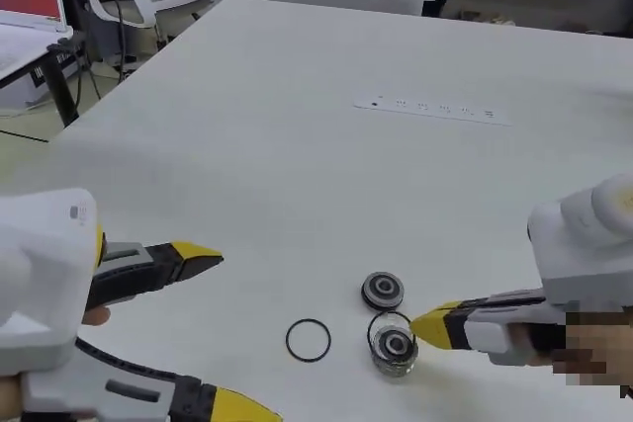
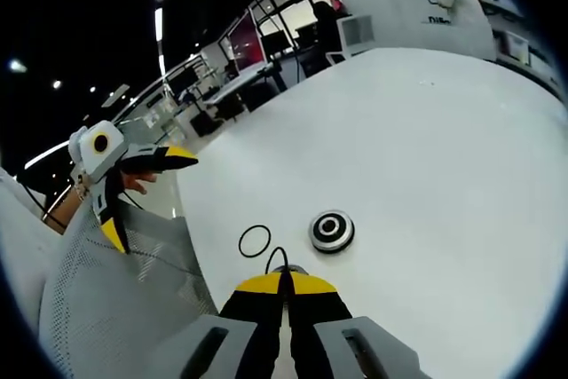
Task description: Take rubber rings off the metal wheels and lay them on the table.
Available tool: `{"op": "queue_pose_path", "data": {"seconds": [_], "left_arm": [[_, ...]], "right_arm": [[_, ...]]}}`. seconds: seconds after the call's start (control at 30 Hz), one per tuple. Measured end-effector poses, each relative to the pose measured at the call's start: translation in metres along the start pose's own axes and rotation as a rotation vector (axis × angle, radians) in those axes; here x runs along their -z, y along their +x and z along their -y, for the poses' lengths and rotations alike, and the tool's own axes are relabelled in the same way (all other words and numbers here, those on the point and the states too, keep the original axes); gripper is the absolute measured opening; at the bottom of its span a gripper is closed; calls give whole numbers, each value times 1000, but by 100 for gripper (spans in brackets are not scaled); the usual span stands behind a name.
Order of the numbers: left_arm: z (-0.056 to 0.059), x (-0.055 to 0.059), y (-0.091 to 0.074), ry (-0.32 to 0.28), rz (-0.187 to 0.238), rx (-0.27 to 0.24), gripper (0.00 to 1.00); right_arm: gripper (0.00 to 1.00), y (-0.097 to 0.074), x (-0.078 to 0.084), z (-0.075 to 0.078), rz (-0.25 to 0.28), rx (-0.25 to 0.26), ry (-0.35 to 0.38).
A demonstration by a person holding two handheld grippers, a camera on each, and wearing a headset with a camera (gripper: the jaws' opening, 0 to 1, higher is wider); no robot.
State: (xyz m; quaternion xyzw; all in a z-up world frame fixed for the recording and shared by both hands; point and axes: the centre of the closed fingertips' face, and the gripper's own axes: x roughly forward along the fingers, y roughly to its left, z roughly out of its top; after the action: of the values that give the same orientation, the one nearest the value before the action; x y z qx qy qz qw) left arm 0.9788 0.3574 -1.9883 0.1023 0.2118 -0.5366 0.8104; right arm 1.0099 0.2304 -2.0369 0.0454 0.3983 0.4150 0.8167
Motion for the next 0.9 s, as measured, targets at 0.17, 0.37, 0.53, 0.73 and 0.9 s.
{"op": "queue_pose_path", "data": {"seconds": [0.17,0.37,0.53,0.73,0.9], "left_arm": [[-1,1,1,2,-6,-9,87],[0,2,1,-3,-9,-4,87],[-1,1,2,-9,-4,-5,86],[-1,1,2,-17,0,-3,85],[-1,0,2,-19,2,-3,85]], "right_arm": [[0,-4,-8,-4,35,0,7],[0,-7,-19,-12,80,-15,23],[0,-6,-27,-19,107,-25,21],[0,-2,-34,-31,133,-56,3],[0,2,-34,-37,136,-73,-24]]}}
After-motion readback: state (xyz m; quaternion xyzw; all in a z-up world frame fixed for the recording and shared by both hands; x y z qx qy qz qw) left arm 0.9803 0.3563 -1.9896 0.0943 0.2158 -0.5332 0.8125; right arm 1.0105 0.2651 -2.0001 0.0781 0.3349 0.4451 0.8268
